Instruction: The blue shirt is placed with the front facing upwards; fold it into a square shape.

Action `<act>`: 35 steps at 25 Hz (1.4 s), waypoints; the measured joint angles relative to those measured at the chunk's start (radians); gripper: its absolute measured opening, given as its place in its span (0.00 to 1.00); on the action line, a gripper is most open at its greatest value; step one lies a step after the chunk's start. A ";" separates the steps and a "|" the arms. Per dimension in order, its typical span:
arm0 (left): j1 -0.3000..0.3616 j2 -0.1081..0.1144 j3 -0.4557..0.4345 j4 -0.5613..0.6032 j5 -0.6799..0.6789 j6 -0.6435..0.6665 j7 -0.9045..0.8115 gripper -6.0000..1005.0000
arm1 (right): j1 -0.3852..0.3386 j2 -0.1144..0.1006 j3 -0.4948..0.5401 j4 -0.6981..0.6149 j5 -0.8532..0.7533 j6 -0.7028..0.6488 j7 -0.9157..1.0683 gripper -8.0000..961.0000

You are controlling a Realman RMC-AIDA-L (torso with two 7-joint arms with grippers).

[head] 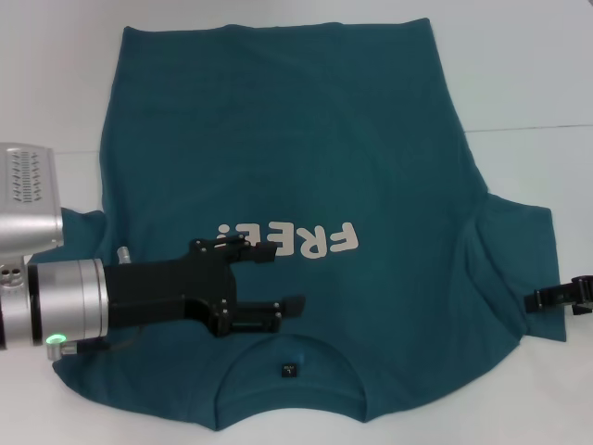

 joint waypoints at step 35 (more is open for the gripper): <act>0.001 0.003 0.000 0.000 0.000 -0.007 0.005 0.84 | 0.037 0.004 0.001 0.136 0.096 0.116 -0.064 0.98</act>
